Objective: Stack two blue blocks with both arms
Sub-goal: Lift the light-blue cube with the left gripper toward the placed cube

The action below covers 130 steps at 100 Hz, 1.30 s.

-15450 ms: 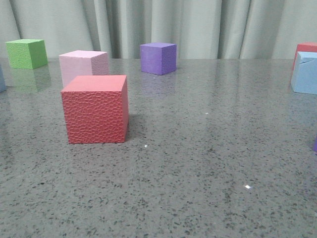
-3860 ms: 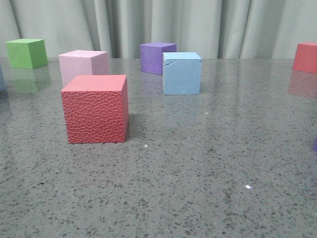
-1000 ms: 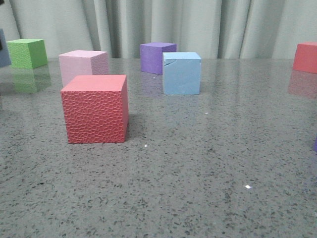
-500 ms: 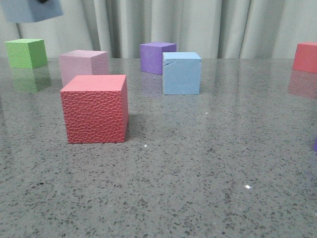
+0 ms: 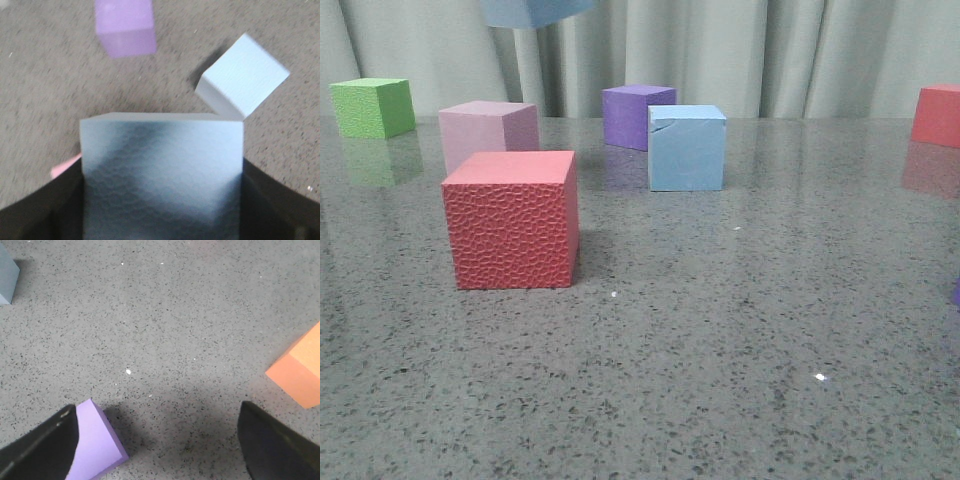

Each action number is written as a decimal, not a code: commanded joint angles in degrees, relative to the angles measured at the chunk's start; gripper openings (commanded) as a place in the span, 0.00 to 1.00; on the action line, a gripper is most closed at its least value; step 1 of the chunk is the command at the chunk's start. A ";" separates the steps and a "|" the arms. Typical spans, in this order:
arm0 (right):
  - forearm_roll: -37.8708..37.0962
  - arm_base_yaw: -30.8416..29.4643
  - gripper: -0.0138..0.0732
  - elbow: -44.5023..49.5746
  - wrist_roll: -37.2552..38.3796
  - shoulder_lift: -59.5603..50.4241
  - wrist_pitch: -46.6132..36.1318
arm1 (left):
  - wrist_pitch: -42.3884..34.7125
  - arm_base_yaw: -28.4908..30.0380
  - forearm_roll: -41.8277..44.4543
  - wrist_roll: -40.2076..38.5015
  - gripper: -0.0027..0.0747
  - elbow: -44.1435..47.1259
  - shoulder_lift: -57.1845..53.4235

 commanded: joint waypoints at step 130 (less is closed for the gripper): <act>-0.25 -0.39 0.89 -1.26 -0.55 -0.20 -1.65 | 2.72 -1.21 -19.17 25.06 0.42 -16.49 9.83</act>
